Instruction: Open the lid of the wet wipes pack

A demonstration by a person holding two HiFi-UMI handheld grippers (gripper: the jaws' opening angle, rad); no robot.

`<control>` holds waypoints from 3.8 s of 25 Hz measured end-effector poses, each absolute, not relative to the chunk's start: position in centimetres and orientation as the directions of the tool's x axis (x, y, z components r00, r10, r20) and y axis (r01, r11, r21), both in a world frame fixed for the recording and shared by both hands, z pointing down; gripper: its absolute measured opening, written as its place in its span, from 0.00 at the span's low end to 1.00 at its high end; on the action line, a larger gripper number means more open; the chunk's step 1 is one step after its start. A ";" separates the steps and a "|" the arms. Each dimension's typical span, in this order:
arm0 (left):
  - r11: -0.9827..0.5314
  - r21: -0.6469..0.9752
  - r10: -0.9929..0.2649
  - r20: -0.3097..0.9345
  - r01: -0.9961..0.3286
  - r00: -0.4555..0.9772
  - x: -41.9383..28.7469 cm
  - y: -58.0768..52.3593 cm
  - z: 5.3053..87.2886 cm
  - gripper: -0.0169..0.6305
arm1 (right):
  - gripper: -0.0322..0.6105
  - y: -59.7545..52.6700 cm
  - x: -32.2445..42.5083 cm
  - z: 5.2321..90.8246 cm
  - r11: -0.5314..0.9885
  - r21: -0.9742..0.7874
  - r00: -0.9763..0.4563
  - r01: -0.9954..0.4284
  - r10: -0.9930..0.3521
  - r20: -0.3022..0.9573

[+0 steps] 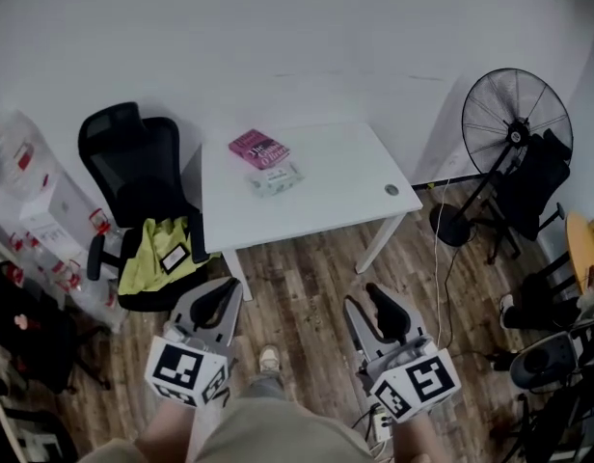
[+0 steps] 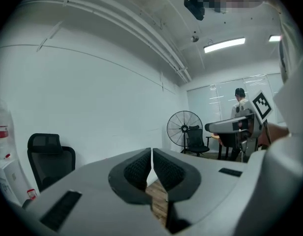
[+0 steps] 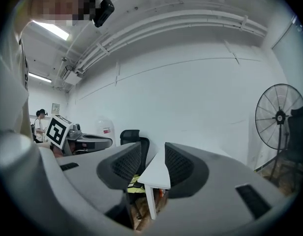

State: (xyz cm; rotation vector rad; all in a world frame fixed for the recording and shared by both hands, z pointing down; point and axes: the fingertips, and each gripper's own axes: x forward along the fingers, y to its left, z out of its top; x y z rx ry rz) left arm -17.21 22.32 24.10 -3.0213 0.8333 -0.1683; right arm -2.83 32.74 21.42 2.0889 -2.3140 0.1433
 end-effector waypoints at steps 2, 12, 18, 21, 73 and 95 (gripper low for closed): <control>-0.862 -0.031 -0.507 0.102 -0.506 0.856 -16.5 19.7 23.7 0.07 | 0.31 30.1 -2.2 21.1 0.097 -0.043 -0.100 -0.994 -0.991 0.084; -0.884 -0.038 -0.467 0.121 -0.466 0.876 -12.5 6.9 23.3 0.07 | 0.31 17.2 0.9 19.9 0.079 -0.018 -0.080 -0.997 -0.992 0.095; -0.877 -0.027 -0.478 0.160 -0.480 0.864 -11.6 2.1 25.2 0.07 | 0.31 12.1 1.6 21.6 0.098 -0.025 -0.101 -0.995 -0.985 0.142; -0.878 -0.014 -0.472 0.187 -0.478 0.861 -10.6 0.1 26.2 0.07 | 0.31 9.7 2.5 22.8 0.113 -0.040 -0.119 -0.993 -0.978 0.169; -0.670 0.166 -0.443 0.694 -0.724 0.568 5.5 -23.3 55.4 0.07 | 0.31 -23.1 14.2 54.4 0.780 0.233 -0.401 -0.581 -0.524 0.752; -0.620 0.257 -0.406 0.703 -0.741 0.583 5.6 -23.8 63.0 0.07 | 0.30 -23.6 11.9 61.9 0.846 0.366 -0.306 -0.388 -0.493 0.814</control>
